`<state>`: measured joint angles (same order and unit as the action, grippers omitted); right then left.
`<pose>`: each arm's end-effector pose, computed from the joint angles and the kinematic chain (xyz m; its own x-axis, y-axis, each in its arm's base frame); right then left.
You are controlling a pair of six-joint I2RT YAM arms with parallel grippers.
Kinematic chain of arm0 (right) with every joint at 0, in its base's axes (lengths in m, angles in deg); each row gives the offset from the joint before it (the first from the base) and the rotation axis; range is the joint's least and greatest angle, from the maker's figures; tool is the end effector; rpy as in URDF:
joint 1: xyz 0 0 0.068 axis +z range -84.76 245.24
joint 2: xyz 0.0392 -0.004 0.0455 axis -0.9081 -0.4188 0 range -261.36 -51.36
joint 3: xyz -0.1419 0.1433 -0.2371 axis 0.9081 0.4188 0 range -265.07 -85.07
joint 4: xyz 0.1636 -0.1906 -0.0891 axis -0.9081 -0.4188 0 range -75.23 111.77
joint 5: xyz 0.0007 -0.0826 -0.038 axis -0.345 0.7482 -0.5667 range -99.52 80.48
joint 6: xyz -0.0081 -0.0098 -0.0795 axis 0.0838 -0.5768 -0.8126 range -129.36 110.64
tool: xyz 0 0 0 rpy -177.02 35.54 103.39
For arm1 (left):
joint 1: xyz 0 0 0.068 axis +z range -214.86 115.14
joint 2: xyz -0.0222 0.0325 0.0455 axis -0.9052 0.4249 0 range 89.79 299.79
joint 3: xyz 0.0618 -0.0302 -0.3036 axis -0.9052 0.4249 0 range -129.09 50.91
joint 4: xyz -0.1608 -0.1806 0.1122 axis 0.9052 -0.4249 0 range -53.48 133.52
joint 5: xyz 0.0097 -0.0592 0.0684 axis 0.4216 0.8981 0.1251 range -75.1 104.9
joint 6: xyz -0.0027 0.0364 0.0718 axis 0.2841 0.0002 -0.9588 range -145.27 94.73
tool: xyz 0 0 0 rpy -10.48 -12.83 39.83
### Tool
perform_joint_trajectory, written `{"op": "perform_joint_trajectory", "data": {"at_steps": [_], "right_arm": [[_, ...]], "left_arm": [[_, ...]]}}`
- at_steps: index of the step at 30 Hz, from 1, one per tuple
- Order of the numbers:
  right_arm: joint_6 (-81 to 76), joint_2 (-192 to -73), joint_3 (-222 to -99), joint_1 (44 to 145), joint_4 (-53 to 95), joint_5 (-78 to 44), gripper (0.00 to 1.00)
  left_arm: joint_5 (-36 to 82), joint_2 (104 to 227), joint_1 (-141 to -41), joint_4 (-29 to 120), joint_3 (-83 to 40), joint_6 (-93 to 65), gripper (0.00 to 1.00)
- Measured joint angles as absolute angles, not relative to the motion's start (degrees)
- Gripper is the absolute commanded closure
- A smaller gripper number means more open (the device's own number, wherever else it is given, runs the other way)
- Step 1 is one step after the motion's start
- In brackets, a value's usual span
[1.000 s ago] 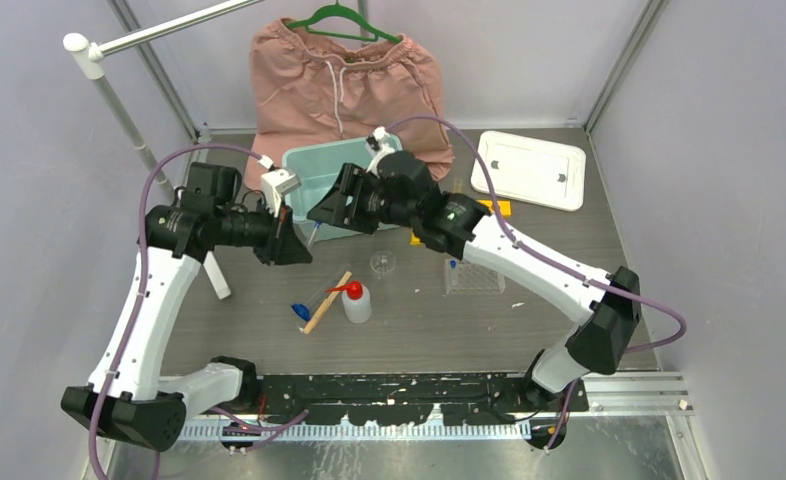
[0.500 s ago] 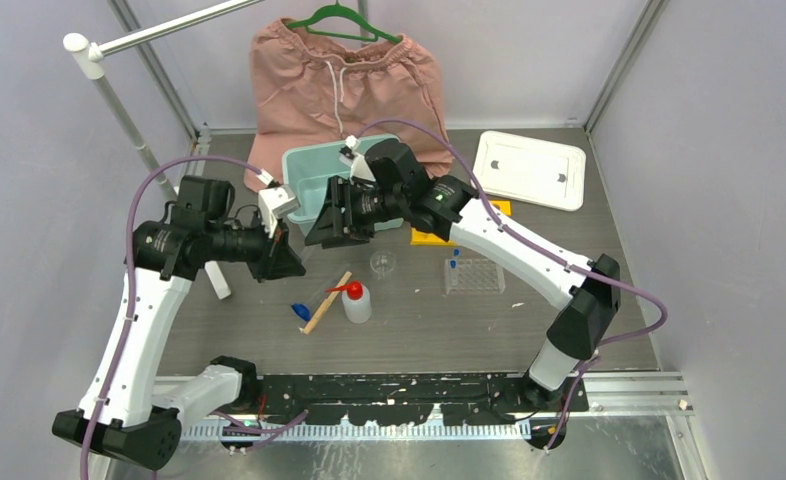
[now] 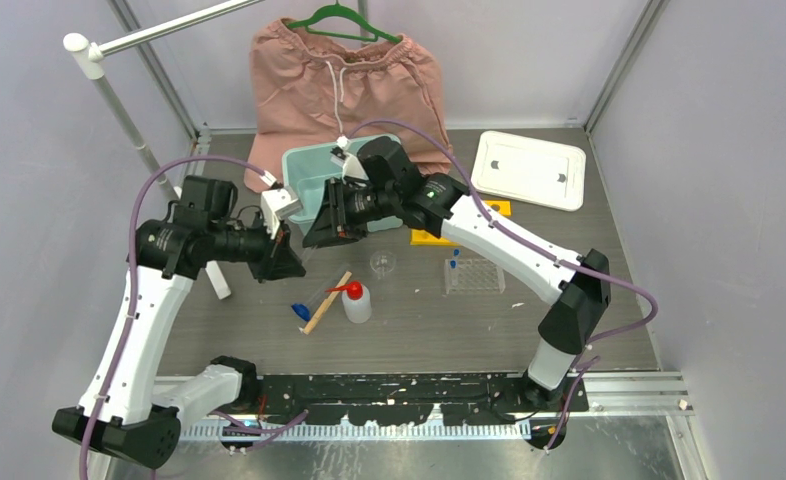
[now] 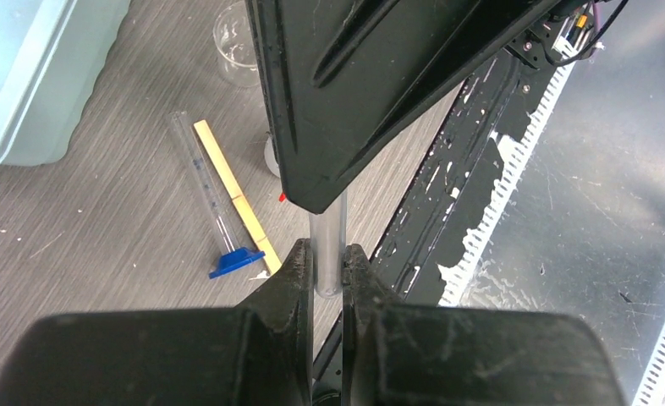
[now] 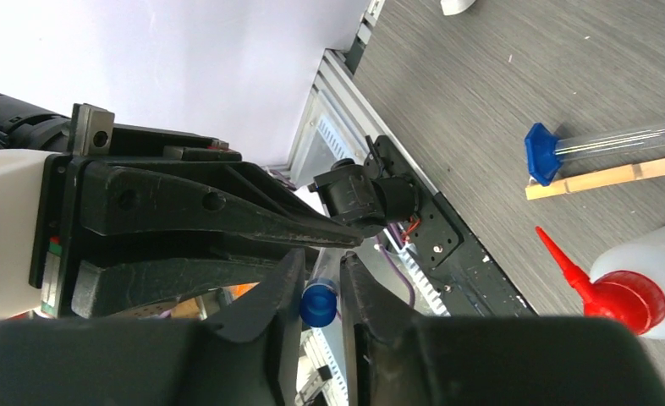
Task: Organize the chemistry lab equipment
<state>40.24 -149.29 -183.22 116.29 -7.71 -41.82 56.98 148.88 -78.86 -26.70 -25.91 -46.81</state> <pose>0.2402 0.3561 0.4102 -0.9229 -0.1178 -0.3666 -0.3820 0.3989 0.8337 0.1448 -0.0842 0.4077 -0.5044 0.4067 -0.7617 0.8180 0.5075 -0.2707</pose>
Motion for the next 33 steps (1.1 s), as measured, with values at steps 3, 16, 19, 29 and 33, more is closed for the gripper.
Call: {"op": "perform_joint_trajectory", "data": {"at_steps": [3, 16, 19, 29, 33], "right_arm": [[40.0, -149.3, -183.3, 116.3, -8.0, -41.7, 0.92], [33.9, -148.8, -183.9, 113.7, -17.5, -39.0, 0.99], [29.7, -146.3, -183.0, 109.6, -23.8, -31.5, 0.99], [20.4, -125.6, -167.9, 95.9, -35.6, 2.2, 0.99], [19.7, -123.8, -160.8, 92.5, -35.3, 8.1, 0.99]], "left_arm": [[56.6, 148.9, -79.0, -26.9, -25.8, -46.8, 0.99], [52.4, 148.9, -79.1, -24.8, -24.6, -45.0, 0.0], [51.7, 148.8, -79.1, -24.4, -24.6, -44.5, 0.0], [48.8, 148.7, -79.1, -24.2, -24.6, -43.4, 0.0], [48.3, 148.9, -79.1, -24.1, -24.6, -42.7, 0.0]]}}
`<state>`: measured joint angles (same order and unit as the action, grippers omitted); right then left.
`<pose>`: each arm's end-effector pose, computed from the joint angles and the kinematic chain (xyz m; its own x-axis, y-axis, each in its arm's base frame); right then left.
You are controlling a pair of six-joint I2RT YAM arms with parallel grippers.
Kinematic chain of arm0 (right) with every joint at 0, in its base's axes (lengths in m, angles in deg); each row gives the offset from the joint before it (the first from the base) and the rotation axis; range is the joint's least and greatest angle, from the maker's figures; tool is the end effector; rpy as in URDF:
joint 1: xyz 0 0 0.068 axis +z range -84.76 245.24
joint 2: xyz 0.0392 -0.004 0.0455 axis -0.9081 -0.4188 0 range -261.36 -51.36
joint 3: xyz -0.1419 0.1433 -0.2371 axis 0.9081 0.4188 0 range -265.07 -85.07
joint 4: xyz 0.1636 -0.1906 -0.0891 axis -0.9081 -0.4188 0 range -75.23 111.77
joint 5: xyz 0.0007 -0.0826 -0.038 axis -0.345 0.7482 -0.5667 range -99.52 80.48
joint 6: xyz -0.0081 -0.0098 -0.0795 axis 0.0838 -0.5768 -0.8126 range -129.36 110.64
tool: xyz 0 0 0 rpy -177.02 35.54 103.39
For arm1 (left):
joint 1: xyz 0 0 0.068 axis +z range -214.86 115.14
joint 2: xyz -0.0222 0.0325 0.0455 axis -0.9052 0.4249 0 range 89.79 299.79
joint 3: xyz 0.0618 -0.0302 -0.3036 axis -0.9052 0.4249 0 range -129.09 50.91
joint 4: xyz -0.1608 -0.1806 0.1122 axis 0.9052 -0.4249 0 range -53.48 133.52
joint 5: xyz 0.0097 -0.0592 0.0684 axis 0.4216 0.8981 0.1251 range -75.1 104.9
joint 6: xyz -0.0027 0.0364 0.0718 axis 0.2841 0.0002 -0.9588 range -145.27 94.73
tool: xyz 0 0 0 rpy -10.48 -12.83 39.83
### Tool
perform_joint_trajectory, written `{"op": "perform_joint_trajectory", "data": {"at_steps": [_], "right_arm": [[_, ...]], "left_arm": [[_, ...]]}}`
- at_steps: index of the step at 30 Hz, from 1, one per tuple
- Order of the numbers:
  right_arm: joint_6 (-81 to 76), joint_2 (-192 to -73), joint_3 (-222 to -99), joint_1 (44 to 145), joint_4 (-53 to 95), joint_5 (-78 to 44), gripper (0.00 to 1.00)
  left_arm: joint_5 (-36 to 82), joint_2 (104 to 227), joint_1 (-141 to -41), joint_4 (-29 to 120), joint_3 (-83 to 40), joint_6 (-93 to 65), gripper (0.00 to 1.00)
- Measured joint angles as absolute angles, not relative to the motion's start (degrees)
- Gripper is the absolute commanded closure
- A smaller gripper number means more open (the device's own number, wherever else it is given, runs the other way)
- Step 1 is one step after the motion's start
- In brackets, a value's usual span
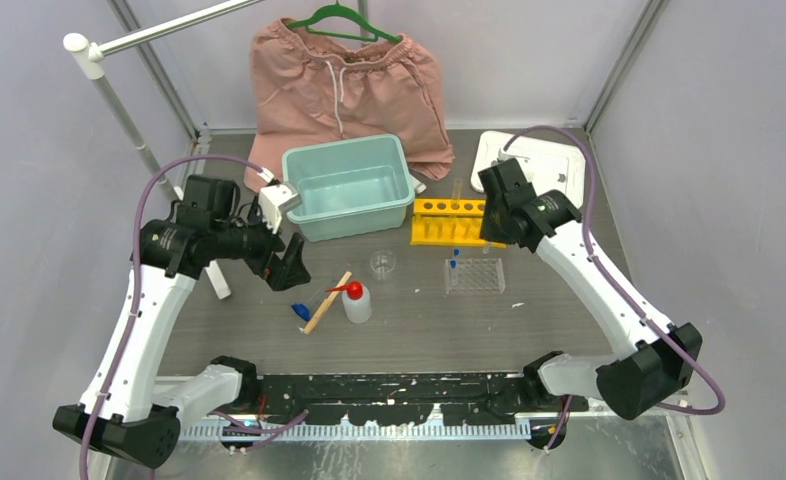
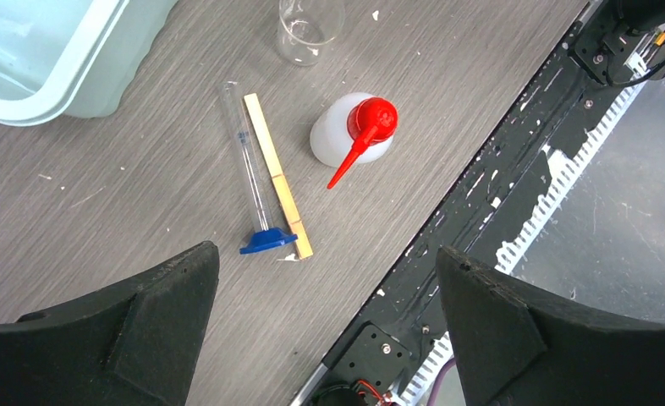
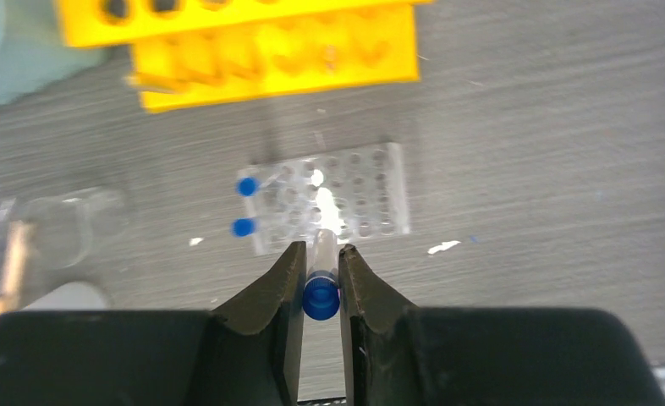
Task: Organize the chemistry lab equipment
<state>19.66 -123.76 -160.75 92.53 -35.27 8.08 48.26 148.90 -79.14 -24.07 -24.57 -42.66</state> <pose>0.2388 0.0994 0.3639 -0.7618 0.1273 -0.6352 0.1045 0.9918 0.0735 0.1556 -0.0791 0.3991 -0.5594 0.4000 -0.7260 0.7410 0.6338 -0.2217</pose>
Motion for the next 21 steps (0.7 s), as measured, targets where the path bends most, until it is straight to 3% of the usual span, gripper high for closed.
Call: {"op": "perform_joint_trajectory", "data": {"at_steps": [7, 21], "right_arm": [[20.9, -125.6, -150.9, 90.5, -30.4, 12.4, 0.99], [22.4, -131.5, -146.4, 90.5, -22.1, 13.1, 0.99]], "left_arm": [[47.3, 149.9, -79.1, -24.1, -24.6, -41.9, 0.0], [47.0, 149.7, -79.1, -24.1, -24.6, -41.7, 0.0]]}}
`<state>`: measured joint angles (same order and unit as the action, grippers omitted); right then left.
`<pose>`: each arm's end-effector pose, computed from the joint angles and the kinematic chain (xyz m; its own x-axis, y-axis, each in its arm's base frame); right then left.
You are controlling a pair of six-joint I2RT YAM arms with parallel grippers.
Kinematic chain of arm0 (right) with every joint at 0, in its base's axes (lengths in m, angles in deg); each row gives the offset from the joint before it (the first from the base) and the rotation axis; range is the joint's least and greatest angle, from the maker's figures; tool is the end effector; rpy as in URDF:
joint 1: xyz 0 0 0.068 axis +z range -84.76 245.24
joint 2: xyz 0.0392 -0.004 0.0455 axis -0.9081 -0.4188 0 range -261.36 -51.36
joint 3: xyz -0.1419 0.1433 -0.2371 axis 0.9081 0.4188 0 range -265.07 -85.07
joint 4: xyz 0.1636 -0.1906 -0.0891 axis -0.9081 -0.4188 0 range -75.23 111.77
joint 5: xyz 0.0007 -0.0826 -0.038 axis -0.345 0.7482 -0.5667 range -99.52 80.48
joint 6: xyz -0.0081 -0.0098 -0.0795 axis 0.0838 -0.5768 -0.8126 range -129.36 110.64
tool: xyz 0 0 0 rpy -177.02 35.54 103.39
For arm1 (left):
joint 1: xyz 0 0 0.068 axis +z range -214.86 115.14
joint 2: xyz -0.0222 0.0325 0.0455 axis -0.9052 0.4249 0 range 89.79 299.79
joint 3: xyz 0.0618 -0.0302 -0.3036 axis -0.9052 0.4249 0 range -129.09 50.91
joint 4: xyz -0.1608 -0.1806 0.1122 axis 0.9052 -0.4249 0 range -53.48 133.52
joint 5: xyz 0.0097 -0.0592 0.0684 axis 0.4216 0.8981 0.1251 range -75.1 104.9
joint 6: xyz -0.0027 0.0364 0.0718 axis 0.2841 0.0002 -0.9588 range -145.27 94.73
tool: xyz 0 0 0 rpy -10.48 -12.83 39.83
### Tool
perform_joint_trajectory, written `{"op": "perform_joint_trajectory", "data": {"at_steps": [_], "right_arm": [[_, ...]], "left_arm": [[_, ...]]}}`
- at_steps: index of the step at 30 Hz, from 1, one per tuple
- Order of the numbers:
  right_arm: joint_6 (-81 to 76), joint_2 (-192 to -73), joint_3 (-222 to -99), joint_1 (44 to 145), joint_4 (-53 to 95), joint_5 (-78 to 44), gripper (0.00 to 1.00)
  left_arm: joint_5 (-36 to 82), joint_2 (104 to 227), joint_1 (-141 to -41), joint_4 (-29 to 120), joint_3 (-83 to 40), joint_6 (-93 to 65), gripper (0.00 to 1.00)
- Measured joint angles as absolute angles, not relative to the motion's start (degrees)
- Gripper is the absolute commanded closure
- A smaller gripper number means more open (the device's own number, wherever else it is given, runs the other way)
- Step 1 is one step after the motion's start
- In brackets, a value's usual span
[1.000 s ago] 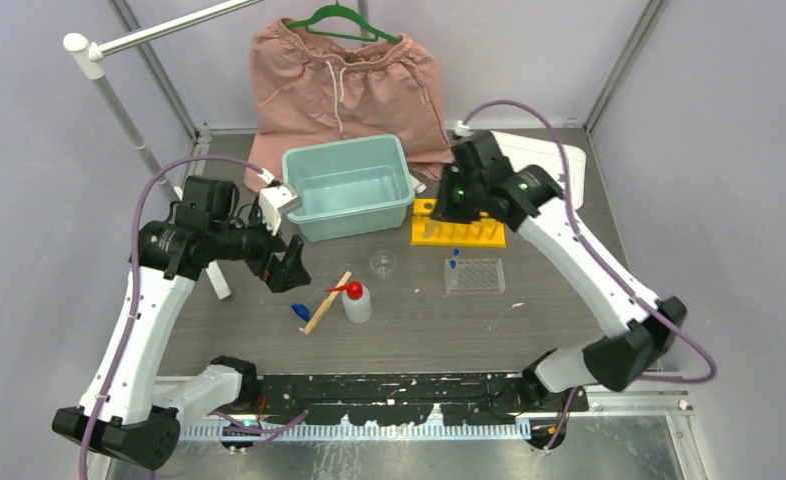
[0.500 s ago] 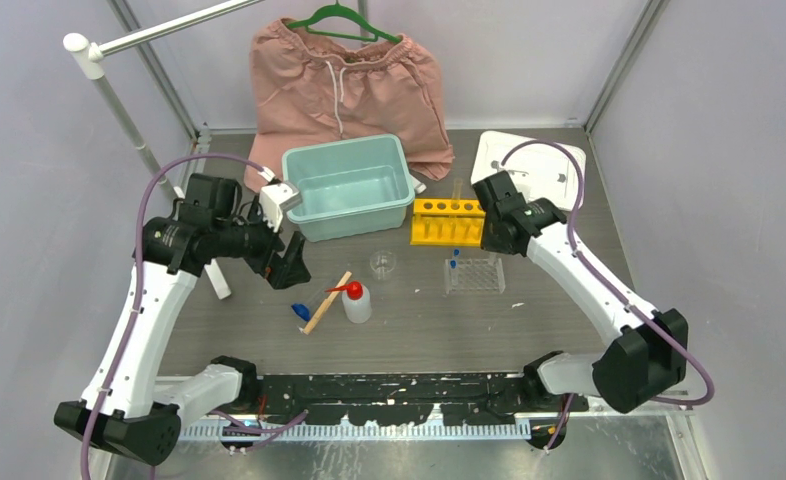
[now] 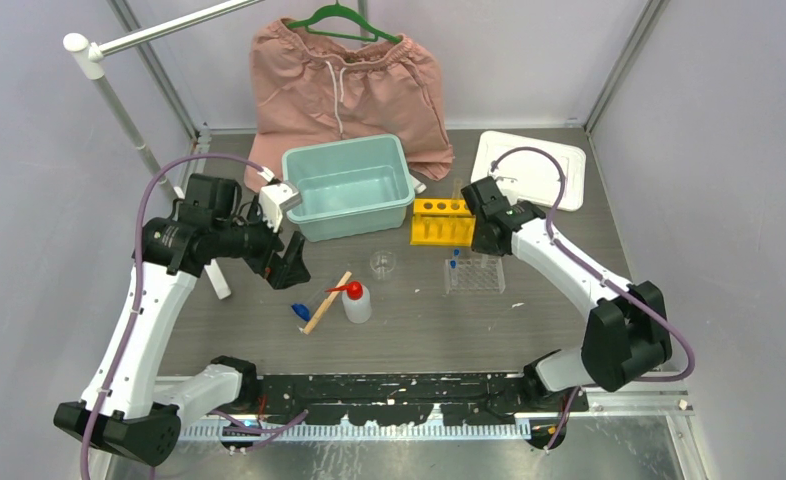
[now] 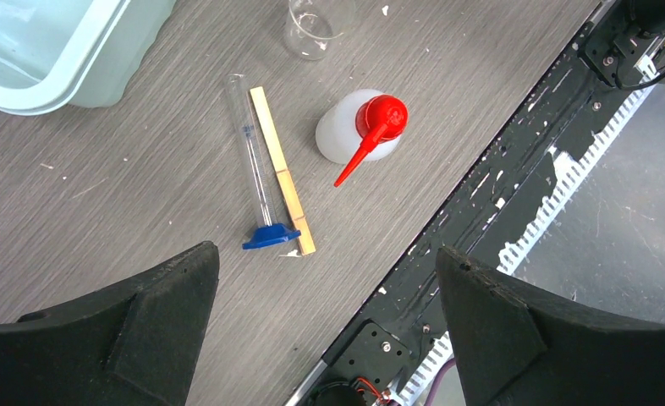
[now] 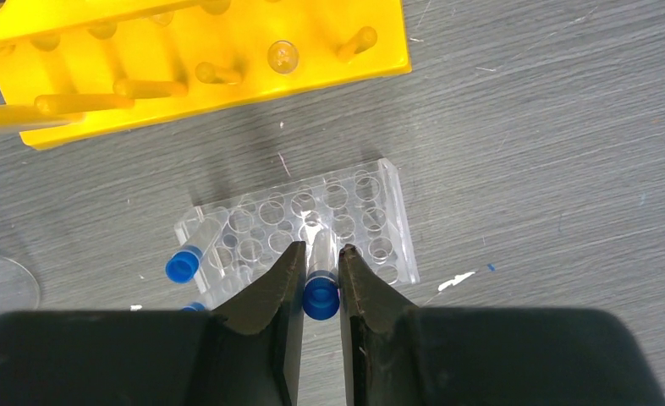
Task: Organize the chemistry lab equipment
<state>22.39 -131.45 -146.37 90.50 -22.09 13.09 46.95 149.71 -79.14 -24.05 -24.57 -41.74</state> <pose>0.2716 0.0985 0.2659 -0.8063 0.1567 -0.5703 0.2236 0.9735 -0.0486 0.1604 -0.0789 0.3963 -0.5832 0.3965 -0.7090 0.7207 0.6552 -0.2264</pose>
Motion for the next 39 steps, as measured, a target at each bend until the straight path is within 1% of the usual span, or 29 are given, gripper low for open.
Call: {"op": "perform_joint_trajectory", "data": {"at_steps": [26, 27, 30, 34, 36, 39], "right_arm": [[23.8, -135.5, -144.2, 90.5, -18.7, 10.7, 0.99], [23.8, -135.6, -144.1, 90.5, -18.6, 10.6, 0.95], [23.8, -136.1, -144.1, 90.5, -18.5, 10.4, 0.75], [23.9, -136.5, -144.1, 90.5, -18.5, 9.9, 0.6], [24.0, -136.5, -144.1, 90.5, -18.5, 9.7, 0.55], [24.2, -136.2, -144.3, 90.5, -18.8, 9.5, 0.53]], "left_arm": [[45.9, 149.4, -79.1, -24.0, -24.6, -41.8, 0.0], [45.9, 149.4, -79.1, -24.0, -24.6, -41.8, 0.0], [45.9, 149.4, -79.1, -24.0, -24.6, -41.8, 0.0], [45.9, 149.4, -79.1, -24.0, -24.6, -41.8, 0.0], [45.9, 149.4, -79.1, -24.0, -24.6, -41.7, 0.0], [45.9, 149.4, -79.1, -24.0, -24.6, -41.7, 0.0]]}}
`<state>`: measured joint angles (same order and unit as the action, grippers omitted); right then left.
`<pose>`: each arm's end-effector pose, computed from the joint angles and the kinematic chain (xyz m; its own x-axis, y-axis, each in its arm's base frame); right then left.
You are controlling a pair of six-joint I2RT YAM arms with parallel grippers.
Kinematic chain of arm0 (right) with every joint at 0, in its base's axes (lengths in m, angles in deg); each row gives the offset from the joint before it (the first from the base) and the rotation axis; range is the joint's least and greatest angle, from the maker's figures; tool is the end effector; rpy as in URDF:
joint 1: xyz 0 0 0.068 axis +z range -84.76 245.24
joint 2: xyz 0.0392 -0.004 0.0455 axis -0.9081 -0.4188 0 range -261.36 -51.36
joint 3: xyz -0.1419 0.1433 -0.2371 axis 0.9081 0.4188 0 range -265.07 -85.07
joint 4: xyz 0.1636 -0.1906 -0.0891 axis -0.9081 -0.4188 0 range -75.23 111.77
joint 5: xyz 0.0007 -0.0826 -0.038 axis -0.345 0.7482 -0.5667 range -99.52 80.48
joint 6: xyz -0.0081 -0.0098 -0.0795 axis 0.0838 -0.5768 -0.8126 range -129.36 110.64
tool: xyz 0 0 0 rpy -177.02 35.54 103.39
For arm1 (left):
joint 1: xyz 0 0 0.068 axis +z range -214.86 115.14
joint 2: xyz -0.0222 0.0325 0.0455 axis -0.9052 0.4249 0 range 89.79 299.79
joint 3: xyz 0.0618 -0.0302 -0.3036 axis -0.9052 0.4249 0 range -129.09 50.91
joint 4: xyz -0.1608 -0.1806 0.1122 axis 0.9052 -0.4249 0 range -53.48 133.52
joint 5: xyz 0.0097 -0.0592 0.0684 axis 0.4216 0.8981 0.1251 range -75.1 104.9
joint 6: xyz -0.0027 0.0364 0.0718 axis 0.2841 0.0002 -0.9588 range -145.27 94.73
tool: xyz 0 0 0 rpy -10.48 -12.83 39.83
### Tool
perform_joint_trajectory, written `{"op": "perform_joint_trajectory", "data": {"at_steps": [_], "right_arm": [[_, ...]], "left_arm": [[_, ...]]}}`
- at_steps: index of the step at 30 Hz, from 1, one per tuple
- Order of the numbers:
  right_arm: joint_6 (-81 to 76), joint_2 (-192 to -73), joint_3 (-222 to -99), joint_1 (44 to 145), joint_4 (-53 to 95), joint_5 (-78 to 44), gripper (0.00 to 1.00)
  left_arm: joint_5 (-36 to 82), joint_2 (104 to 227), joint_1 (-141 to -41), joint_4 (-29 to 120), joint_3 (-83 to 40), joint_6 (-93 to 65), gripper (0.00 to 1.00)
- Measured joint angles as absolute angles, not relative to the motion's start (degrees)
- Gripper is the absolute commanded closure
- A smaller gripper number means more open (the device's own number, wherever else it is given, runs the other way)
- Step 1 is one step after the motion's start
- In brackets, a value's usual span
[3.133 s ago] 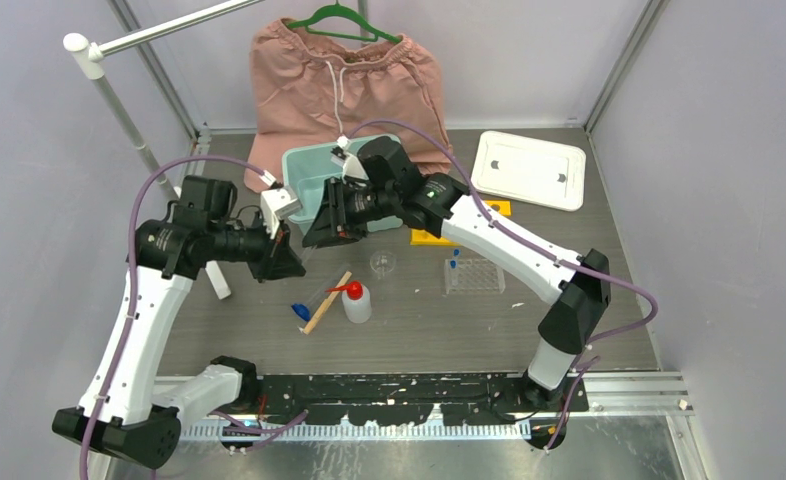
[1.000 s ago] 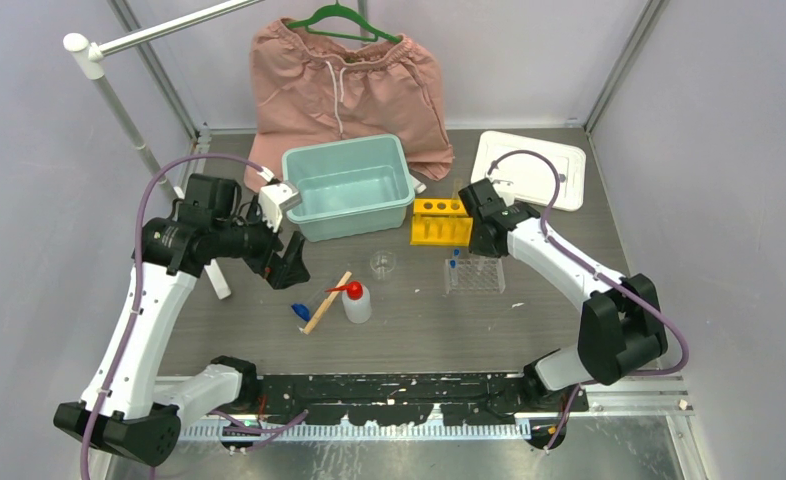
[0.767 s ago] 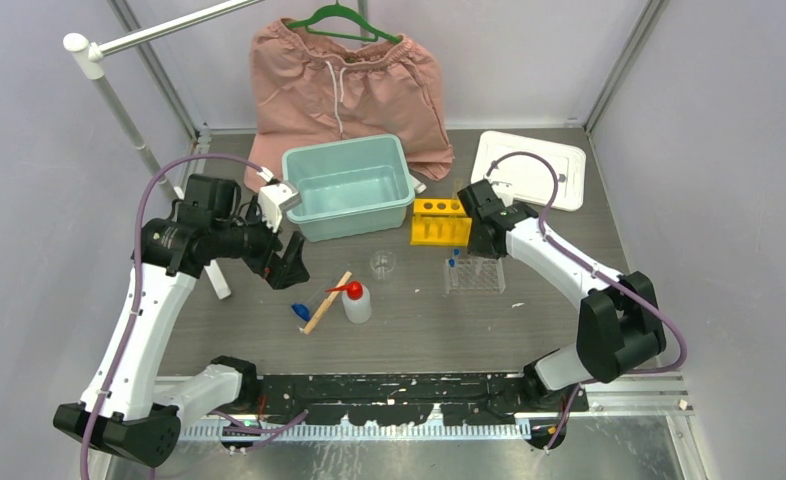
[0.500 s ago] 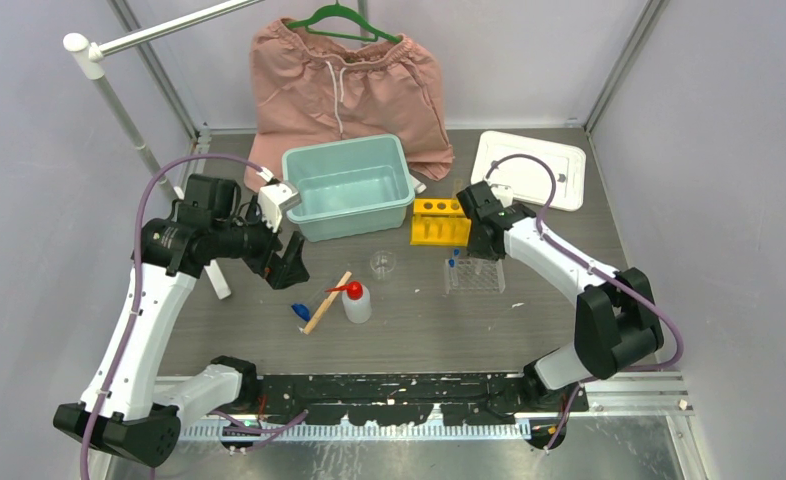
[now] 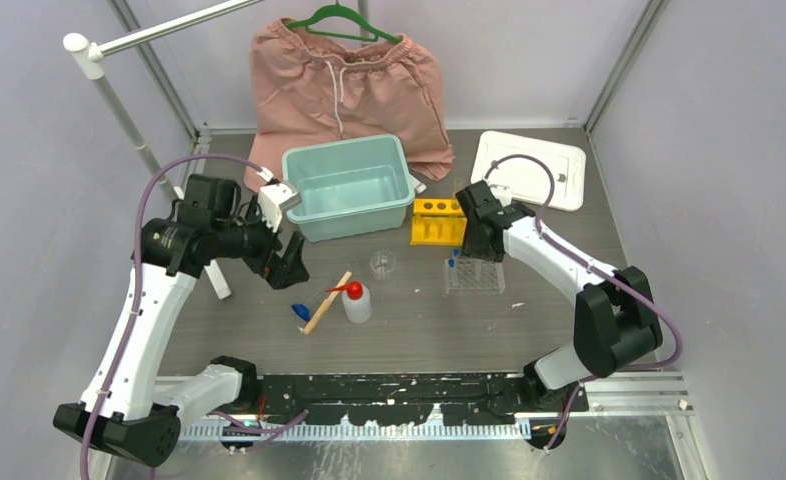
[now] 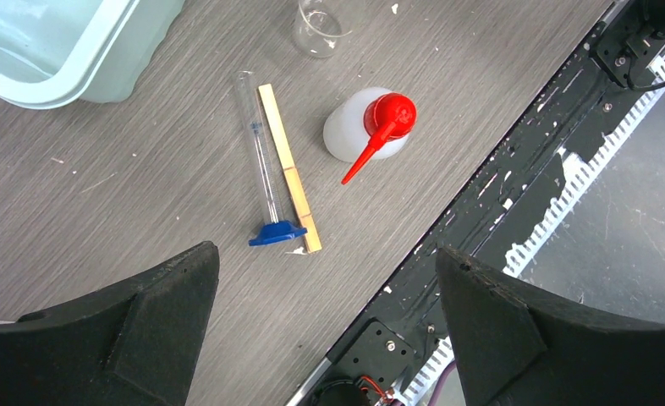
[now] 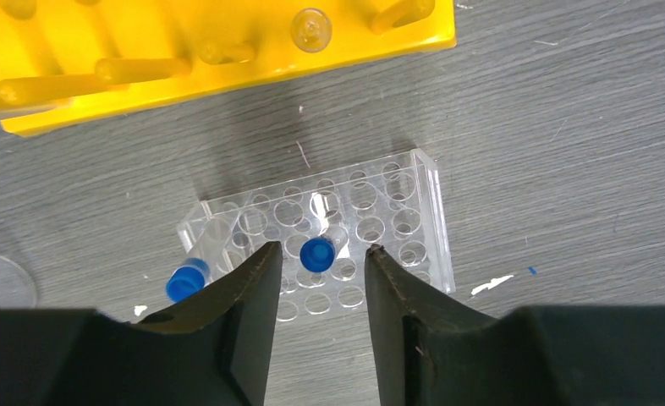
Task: Organize the chemistry lab equipment
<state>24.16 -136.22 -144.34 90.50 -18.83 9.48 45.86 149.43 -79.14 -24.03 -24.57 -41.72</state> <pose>0.2820 0.1079 0.2339 -0.8470 0.1777 -0.5010 0.2197 0.9752 -0.0254 0.1597 -0.0776 0.3966 -0.5819 0.3988 -0.7088 0.7146 0.6667 -0.2116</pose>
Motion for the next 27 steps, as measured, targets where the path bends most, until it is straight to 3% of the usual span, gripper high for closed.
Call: {"op": "perform_joint_trajectory", "data": {"at_steps": [12, 20, 27], "right_arm": [[25.1, -126.4, -154.0, 92.4, -21.9, 8.8, 0.51], [27.8, -132.0, -160.8, 110.6, -20.4, 8.8, 0.44], [28.7, -140.1, -161.6, 120.1, -18.7, 6.0, 0.35]], "left_arm": [[44.2, 149.5, -79.1, -24.1, -24.6, -41.4, 0.0], [43.3, 149.3, -79.1, -24.2, -21.8, -40.0, 0.0], [41.6, 149.1, -78.5, -24.5, -19.5, -39.4, 0.0]]}}
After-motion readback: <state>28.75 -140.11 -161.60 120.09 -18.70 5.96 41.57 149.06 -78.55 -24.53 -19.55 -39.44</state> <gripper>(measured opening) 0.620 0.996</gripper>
